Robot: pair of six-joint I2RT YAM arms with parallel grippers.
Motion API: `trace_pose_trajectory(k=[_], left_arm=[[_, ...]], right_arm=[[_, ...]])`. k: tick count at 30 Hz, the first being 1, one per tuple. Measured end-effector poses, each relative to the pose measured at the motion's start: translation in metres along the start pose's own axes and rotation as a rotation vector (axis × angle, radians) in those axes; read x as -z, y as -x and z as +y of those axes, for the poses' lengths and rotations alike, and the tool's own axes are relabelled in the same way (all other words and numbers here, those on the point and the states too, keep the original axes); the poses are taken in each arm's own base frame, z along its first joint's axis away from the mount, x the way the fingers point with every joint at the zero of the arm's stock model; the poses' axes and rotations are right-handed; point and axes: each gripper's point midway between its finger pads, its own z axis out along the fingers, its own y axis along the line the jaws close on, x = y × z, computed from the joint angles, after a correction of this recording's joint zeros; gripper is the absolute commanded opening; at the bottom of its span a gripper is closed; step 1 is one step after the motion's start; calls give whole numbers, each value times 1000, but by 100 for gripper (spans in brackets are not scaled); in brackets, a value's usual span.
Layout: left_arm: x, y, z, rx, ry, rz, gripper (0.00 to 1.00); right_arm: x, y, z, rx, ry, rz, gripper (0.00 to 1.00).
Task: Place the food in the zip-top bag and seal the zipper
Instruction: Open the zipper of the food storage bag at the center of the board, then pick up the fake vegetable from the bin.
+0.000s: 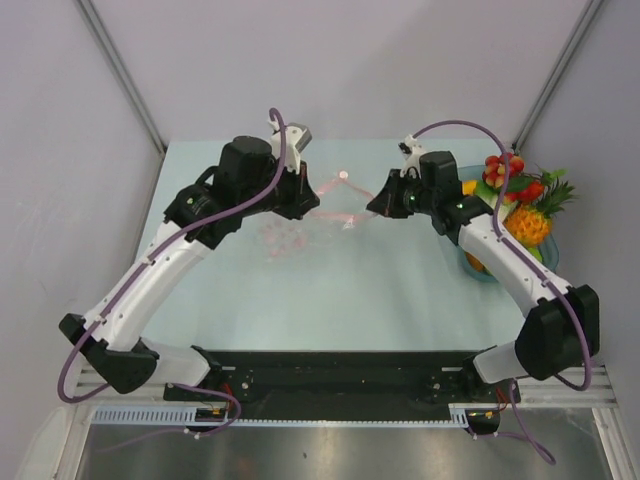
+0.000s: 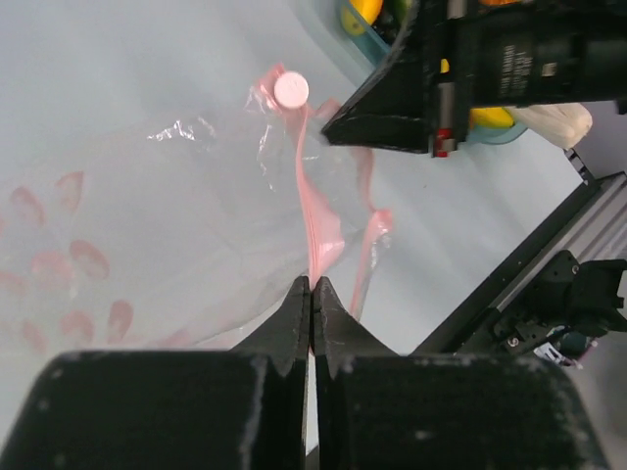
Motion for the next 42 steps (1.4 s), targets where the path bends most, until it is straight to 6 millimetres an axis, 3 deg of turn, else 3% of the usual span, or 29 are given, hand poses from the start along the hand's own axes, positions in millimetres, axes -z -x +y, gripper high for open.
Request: trace_pose_trajectory(k=[5, 9, 11, 12, 13, 15, 16, 19, 20, 23, 26, 29, 34, 38, 42], left_arm=[[-6, -5, 0, 8, -7, 29, 0], [-33, -34, 14, 73, 6, 125, 0], [-51, -45, 24, 118, 15, 172, 0], [-59, -49, 28, 135, 18, 187, 0], [-67, -53, 32, 151, 19, 200, 0], [-81, -60, 36, 178, 9, 223, 0], [-83, -60, 37, 181, 8, 225, 0], [-88, -60, 34, 183, -15, 221, 0], [-89, -58, 33, 184, -20, 216, 0], [-91, -57, 31, 187, -35, 209, 0], [-94, -57, 31, 188, -45, 201, 0], [-97, -57, 31, 186, -48, 196, 0], [-100, -56, 31, 182, -56, 188, 0], [-102, -59, 30, 182, -68, 187, 0], [-106, -62, 30, 180, -78, 182, 0]], right_arm=[[-26, -25, -6, 12, 38, 88, 0], [-36, -41, -21, 60, 24, 133, 0], [-35, -47, -34, 70, 7, 146, 7], [-34, -50, -41, 72, -4, 152, 13], [-34, -53, -48, 72, -15, 158, 31], [-31, -59, -58, 79, -30, 173, 50], [-29, -61, -61, 85, -34, 180, 67], [-21, -57, -62, 93, -32, 173, 94], [-17, -55, -61, 96, -30, 167, 98], [1, -39, -61, 101, -33, 137, 100], [25, -8, -70, 85, -64, 76, 100], [60, 33, -81, 56, -99, -17, 100], [126, 85, -96, 22, -154, -172, 100], [175, 102, -114, -21, -199, -249, 100], [217, 93, -151, -86, -310, -247, 100]])
